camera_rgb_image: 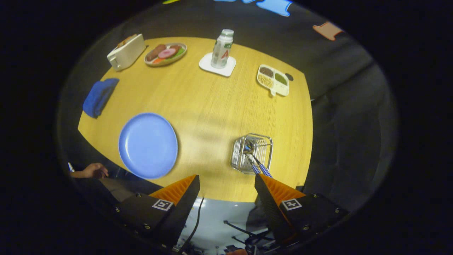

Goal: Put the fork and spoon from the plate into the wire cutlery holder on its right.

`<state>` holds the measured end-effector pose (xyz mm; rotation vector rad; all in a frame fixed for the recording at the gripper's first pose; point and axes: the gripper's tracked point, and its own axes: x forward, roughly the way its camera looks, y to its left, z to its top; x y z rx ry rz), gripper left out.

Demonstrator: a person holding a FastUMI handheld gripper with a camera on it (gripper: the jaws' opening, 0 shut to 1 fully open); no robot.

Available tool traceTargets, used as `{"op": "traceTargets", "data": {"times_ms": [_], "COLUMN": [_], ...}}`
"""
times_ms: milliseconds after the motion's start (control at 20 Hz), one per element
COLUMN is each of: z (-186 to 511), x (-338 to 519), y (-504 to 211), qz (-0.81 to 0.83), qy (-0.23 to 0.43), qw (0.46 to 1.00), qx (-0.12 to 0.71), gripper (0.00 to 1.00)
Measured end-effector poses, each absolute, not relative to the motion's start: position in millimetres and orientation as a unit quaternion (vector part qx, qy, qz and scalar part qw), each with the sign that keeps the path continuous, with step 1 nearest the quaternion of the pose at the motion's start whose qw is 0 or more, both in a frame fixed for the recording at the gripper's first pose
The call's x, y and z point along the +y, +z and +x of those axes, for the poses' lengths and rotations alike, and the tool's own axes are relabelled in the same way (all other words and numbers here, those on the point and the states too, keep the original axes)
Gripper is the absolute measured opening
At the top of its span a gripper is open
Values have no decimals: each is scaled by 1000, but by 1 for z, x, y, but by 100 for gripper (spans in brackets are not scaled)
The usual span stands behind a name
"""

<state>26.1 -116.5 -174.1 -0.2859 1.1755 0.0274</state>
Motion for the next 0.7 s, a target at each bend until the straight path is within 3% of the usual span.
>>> {"op": "traceTargets", "data": {"times_ms": [350, 700], "z": [51, 75], "x": [-47, -19], "y": [-121, -41], "qz": [-82, -110], "qy": [-12, -22], "qw": [945, 989], "qx": [318, 95], "gripper": [95, 94]}}
